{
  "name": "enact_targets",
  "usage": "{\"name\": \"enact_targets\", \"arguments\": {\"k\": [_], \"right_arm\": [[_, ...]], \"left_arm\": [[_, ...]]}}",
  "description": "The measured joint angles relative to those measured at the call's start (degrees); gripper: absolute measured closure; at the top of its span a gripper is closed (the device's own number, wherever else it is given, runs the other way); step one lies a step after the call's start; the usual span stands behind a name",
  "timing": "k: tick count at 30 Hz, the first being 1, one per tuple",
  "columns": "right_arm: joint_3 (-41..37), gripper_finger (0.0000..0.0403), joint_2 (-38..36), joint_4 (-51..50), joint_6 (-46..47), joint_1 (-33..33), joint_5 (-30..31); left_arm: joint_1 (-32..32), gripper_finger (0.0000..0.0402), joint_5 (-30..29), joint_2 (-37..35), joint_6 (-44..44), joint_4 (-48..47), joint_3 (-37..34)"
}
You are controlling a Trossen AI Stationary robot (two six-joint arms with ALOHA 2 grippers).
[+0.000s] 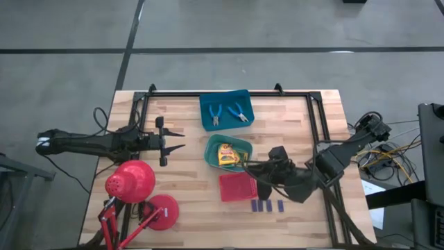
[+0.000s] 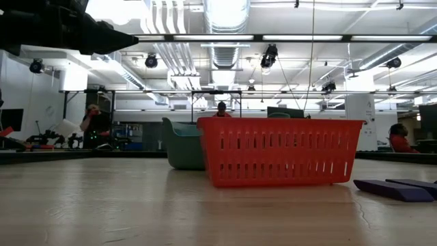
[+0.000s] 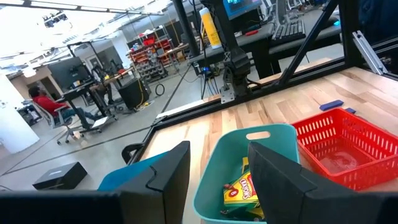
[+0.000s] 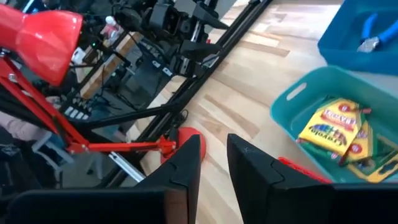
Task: Pick & Place School Supplies
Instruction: Put the violet eraser in the red bin
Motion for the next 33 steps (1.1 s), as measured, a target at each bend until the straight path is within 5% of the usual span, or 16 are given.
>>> {"name": "enact_targets", "arguments": {"k": [10,21,33], "right_arm": [[-0.6,0.0320,1.5,-0.9,4.0,0.1,-0.5],[0.2,0.0265,1.1,-15.8,26.5,1.4,-1.3],[-0.1,0.0254,2.9,-25.9,46.9,2.5,-15.5]], "left_arm": [[0.0,0.0234,0.0,0.0,0.0,-0.1,0.0],[0.0,0.0234,0.0,0.0,0.0,-0.3,0.0],[0.0,0.0234,0.0,0.0,0.0,-0.2,0.0]]}}
